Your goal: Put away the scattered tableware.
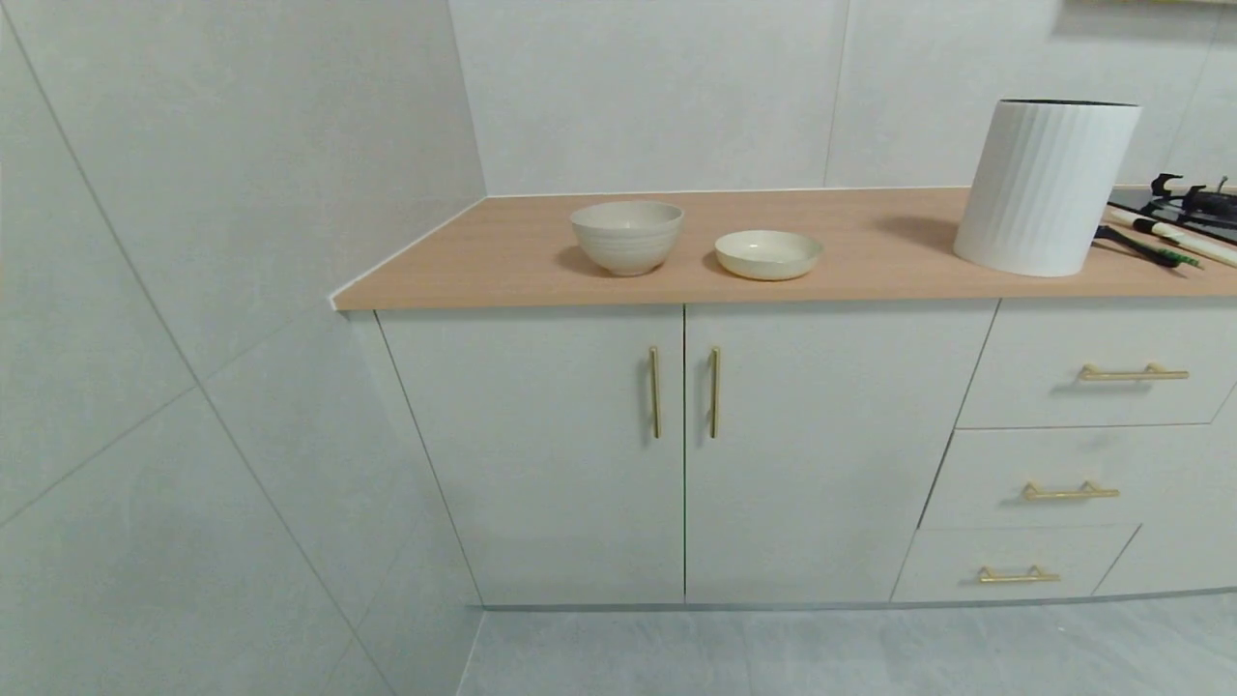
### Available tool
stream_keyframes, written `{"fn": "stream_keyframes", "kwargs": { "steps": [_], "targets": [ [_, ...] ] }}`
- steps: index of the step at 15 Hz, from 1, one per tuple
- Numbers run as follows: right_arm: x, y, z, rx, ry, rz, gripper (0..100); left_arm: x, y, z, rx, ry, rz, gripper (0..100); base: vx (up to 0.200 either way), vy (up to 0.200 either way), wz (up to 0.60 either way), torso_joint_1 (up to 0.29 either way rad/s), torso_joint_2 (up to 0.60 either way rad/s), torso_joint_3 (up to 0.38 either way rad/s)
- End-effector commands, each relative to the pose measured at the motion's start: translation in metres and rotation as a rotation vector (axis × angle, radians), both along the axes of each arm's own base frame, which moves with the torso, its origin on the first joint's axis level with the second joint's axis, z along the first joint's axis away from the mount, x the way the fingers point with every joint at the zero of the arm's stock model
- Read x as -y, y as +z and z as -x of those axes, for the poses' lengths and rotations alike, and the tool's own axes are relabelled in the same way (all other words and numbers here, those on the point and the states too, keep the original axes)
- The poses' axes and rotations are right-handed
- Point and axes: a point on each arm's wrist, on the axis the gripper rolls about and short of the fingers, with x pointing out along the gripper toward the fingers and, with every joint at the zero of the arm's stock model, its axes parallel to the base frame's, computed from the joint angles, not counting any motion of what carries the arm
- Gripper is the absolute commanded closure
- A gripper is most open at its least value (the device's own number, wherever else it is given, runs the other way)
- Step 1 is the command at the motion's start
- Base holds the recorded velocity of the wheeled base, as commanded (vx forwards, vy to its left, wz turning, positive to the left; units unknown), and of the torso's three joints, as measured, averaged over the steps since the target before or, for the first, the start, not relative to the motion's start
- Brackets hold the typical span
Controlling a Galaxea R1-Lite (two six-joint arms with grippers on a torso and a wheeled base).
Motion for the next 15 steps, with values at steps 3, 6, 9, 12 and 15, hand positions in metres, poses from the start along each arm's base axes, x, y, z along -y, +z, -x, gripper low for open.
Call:
{"fn": "stream_keyframes", "kwargs": {
  "steps": [3,6,9,12,15],
  "targets": [
    [0.0,0.0,0.0,0.0,0.0,0.0,0,0.0,0.0,-0.0001,-0.002,0.001,0.0,0,0.0,0.0,0.0,-0.11,0.44,0.33],
    [0.0,0.0001,-0.0001,-0.001,0.0,0.0,0,0.0,0.0,-0.0001,-0.002,0.0,0.0,0,0.0,0.0,0.0,-0.054,0.31,0.242],
    [0.0,0.0,0.0,0.0,0.0,0.0,0,0.0,0.0,-0.0001,-0.002,0.0,0.0,0,0.0,0.0,0.0,-0.013,0.05,0.032],
    [0.0,0.0002,0.0,0.002,0.0,0.0,0,0.0,0.0,-0.0001,-0.002,0.0,-0.001,0,0.0,0.0,0.0,0.0,0.0,0.0],
    [0.0,0.0,0.0,0.0,0.0,0.0,0,0.0,0.0,-0.0001,-0.002,0.0,-0.001,0,0.2,0.0,0.0,-0.001,0.0,0.007]
  ]
}}
